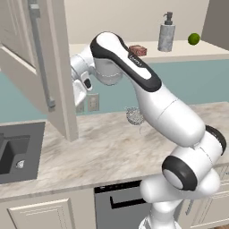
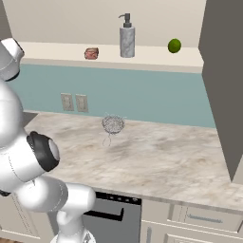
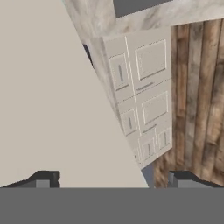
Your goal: Pick the bar soap and soap dispenser from the cabinet and place them on the counter.
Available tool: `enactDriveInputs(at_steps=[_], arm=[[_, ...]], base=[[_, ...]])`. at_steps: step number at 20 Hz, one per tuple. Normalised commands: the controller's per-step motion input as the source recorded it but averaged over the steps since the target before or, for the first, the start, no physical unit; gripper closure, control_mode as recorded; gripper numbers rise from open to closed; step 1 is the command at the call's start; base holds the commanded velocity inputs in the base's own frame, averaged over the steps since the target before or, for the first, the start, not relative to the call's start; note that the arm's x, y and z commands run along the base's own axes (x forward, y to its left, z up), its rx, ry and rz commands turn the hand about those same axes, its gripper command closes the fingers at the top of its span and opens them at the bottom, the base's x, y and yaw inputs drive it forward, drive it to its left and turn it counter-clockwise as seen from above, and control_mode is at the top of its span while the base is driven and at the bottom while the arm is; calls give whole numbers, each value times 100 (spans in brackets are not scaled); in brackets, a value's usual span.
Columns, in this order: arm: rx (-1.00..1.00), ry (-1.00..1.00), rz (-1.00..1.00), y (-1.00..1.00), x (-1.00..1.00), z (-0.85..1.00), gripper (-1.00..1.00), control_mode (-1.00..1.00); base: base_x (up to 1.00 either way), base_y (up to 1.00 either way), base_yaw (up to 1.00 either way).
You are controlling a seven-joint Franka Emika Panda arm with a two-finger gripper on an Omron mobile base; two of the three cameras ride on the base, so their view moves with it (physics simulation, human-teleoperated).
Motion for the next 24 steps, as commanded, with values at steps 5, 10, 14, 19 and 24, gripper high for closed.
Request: enactDriveInputs(at_steps=[5,10,14,19,24], arm=[[-5,0,-1,55,-1,-3,-100,-100],[-5,2,-2,40,0,-4,-100,-100],[-3,0,-8,24,-5,-3,-100,-100],[-3,-1,-9,-3,-15,-10,-100,-100],[-4,-10,-2,-25,-27,-4,-100,-100]], base=[[0,0,0],[0,0,0],[0,0,0],[0,0,0],[0,0,0]])
